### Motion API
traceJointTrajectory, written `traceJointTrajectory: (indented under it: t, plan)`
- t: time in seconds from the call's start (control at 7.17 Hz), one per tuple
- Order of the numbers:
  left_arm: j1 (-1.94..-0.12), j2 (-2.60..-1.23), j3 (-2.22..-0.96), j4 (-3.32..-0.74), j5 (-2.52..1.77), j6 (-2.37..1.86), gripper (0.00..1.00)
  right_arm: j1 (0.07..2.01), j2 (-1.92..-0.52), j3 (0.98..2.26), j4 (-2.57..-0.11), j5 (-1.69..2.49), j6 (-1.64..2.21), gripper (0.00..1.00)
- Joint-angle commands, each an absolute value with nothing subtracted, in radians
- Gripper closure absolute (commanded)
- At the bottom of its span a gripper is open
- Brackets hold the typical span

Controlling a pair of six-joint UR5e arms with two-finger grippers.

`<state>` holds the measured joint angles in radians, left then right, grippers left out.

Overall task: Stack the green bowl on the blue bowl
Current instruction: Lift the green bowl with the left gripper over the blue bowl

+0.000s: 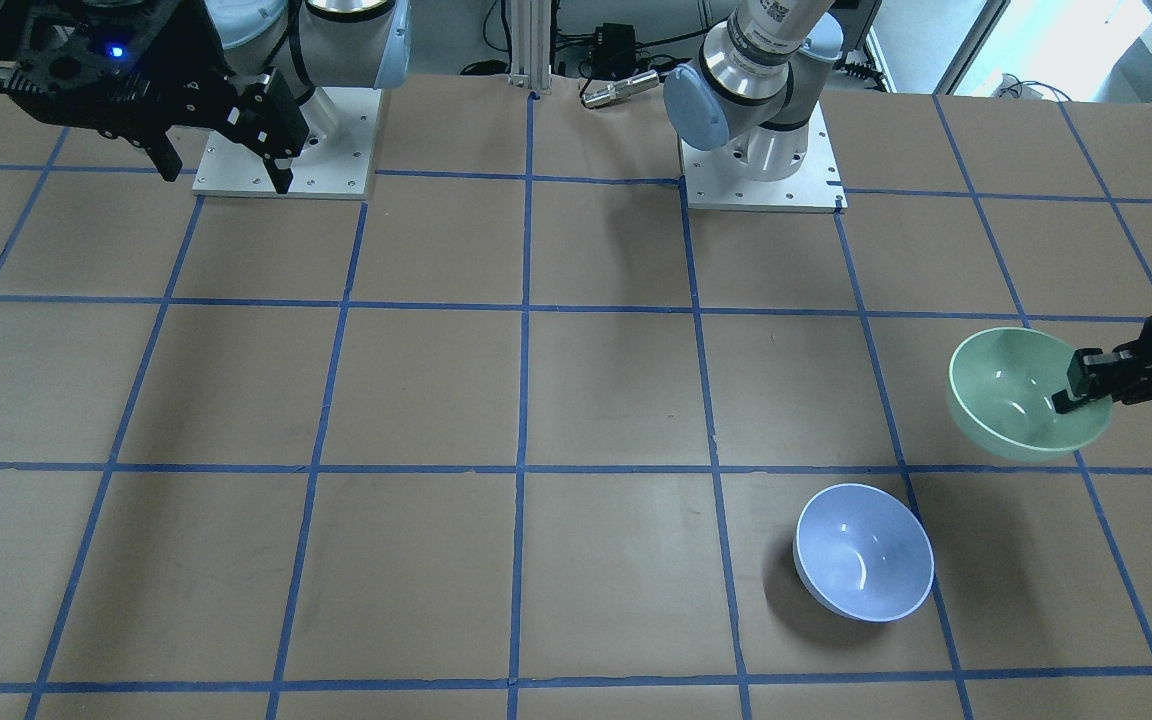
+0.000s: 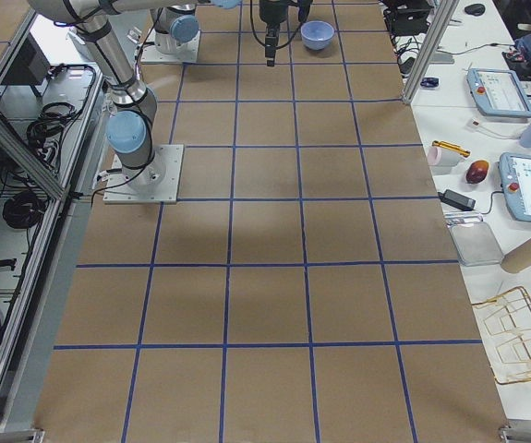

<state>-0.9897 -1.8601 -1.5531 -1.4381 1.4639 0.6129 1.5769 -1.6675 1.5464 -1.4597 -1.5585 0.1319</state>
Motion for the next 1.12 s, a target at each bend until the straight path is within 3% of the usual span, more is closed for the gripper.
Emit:
traceJointTrajectory:
  t: [0.0,0.28,0.98]
  plan:
    - [-1.164,-1.873,-1.462,-1.529,1.419,0.33,1.0,1.577,-1.667,1.546,-1.46,-1.559,0.132,0.0]
    - [-1.268,-1.899,-1.396,-1.543,1.417,0.183,1.0,1.577,-1.667,1.546,-1.46,-1.559,0.132,0.0]
    - [-1.269,-2.063,-1.247,-1.529,1.425,0.215,1.0,1.577,-1.667,1.546,-1.46,-1.559,0.132,0.0]
